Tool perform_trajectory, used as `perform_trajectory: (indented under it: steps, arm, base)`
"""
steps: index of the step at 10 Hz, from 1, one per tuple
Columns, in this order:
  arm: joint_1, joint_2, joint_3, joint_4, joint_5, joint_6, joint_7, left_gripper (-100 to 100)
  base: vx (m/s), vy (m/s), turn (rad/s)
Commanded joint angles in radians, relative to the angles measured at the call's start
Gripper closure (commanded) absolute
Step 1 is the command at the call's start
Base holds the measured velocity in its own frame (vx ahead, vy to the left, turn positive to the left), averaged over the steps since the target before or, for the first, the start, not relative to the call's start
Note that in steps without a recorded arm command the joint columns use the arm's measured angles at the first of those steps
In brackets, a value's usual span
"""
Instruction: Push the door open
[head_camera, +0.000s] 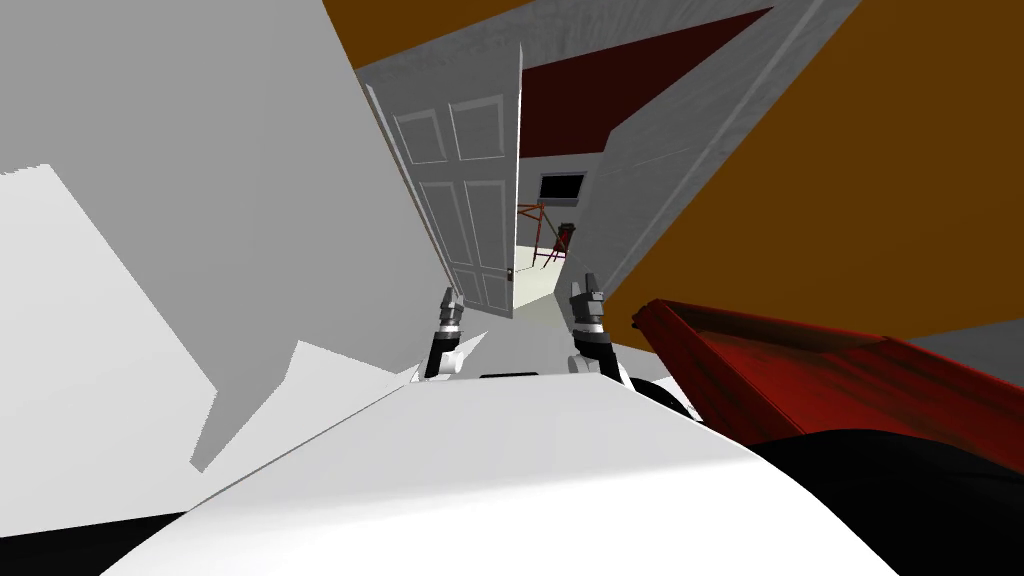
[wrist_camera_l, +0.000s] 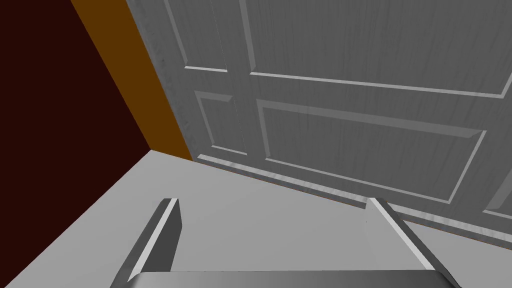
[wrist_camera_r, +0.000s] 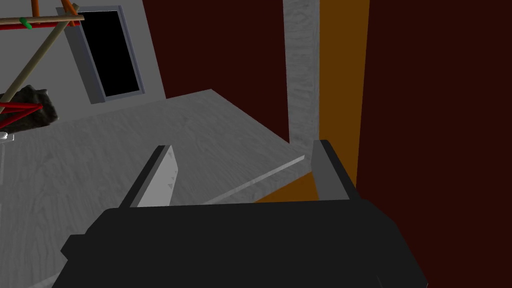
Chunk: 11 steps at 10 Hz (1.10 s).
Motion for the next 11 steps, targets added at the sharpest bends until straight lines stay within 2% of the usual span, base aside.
perform_trajectory:
  steps: [1, 11]
  arm:
    - [-0.014, 0.006, -0.001, 0.050, 0.004, -0.013, -0.001, -100]
    - [-0.137, 0.007, -0.012, 0.358, 0.020, -0.066, -0.027, -100]
  base:
    - [0.105, 0.000, -0.054]
    - [0.102, -0.001, -0.056]
